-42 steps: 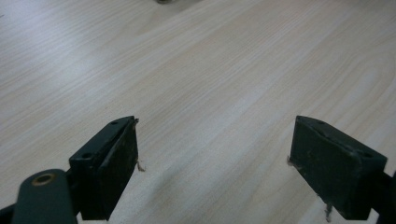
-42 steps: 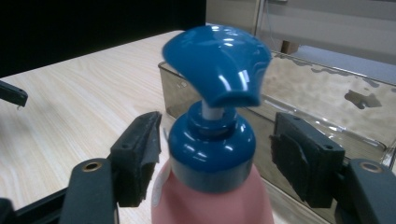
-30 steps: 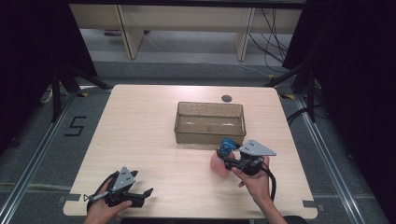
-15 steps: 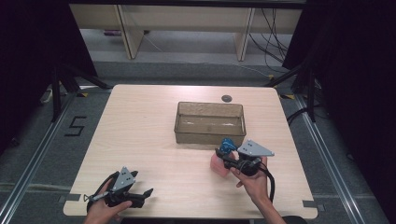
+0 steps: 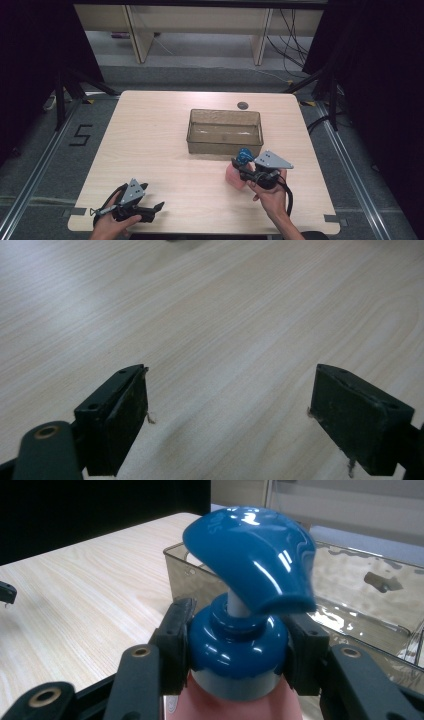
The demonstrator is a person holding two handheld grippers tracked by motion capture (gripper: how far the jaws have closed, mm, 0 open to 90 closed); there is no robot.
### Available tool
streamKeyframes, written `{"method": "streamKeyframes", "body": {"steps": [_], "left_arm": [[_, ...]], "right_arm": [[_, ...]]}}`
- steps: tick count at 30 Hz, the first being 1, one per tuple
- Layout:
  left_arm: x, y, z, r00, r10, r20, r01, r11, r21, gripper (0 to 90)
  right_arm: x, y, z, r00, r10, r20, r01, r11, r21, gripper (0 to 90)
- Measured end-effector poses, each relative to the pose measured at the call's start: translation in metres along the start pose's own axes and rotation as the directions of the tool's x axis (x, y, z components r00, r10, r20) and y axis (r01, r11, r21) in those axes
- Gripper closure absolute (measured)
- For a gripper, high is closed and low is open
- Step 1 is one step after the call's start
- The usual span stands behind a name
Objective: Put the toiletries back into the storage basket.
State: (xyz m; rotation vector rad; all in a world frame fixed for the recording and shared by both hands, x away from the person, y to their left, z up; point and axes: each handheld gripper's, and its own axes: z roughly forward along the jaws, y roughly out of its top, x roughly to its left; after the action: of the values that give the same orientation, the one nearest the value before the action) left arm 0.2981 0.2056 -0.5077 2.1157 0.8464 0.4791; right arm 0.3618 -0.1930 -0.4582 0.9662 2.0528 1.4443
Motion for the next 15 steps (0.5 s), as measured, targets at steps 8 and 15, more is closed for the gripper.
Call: {"method": "streamKeyframes", "body": {"steps": [8,15], "left_arm": [[0.000,-0.001,0.001,1.0000,-0.006,-0.004,0.006,1.0000,-0.007,15.0],[0.000,0.000,0.001,0.9996,-0.027,-0.001,0.027,0.9993,-0.024,15.0]], "right_arm": [[0.000,0.010,-0.004,1.0000,-0.009,0.001,0.009,1.000,-0.025,53.4],[-0.004,0.018,-0.005,1.0000,-0.006,0.005,0.006,1.000,-0.028,53.4]]}}
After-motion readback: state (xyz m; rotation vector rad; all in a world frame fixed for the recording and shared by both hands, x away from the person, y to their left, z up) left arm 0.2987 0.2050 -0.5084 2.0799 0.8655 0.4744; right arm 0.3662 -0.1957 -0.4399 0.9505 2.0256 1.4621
